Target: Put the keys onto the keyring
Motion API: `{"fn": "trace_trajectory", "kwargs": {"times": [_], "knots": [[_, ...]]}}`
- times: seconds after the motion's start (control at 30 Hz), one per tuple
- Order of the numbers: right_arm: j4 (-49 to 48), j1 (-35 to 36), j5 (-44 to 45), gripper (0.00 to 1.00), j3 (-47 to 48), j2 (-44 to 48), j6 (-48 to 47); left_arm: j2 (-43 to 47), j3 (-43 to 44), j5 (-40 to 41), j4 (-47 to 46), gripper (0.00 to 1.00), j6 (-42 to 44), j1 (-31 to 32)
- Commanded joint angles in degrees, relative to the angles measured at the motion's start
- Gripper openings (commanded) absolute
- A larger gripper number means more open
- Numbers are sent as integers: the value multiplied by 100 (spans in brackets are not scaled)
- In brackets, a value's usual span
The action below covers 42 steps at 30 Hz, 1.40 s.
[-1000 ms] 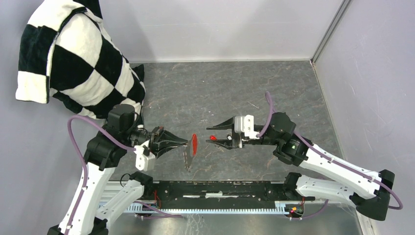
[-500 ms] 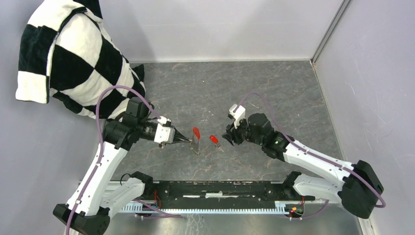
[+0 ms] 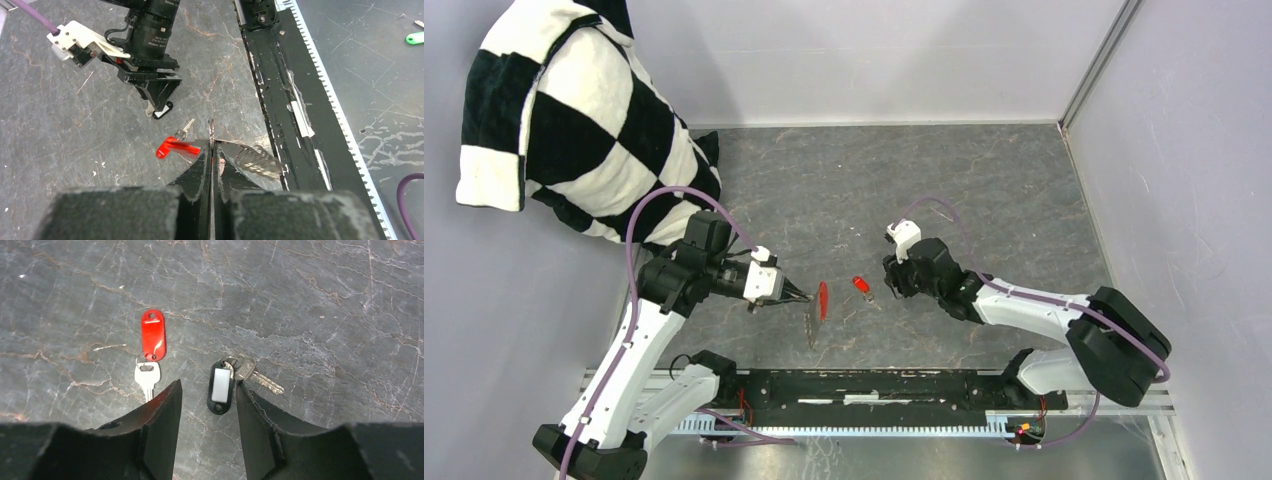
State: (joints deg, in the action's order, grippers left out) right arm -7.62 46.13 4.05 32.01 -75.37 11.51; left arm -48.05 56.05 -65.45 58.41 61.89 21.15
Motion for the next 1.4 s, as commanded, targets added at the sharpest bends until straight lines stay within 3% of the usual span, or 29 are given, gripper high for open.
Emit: {"fn": "trace_trajectory", "kwargs": {"times": [0.0,0.2,0.63,1.27,1.37], "knots": [[-721,442,413,50,51,-158,159,67,33,-65,-120,2,-360,7],[-1530,969,188,51,-298,-400,80,71,44,-137,-120,2,-358,9],[-2223,1113,580,52,-273,-1214,-404,121,169,-178,-111,2,-458,9],[-2478,1124,670,40,-252,-1641,-504,61,307,-170,-121,2,-494,9],[-2505,1119,711,33,-306,-1644,-533,72,334,-147,-118,2,-522,10]]}}
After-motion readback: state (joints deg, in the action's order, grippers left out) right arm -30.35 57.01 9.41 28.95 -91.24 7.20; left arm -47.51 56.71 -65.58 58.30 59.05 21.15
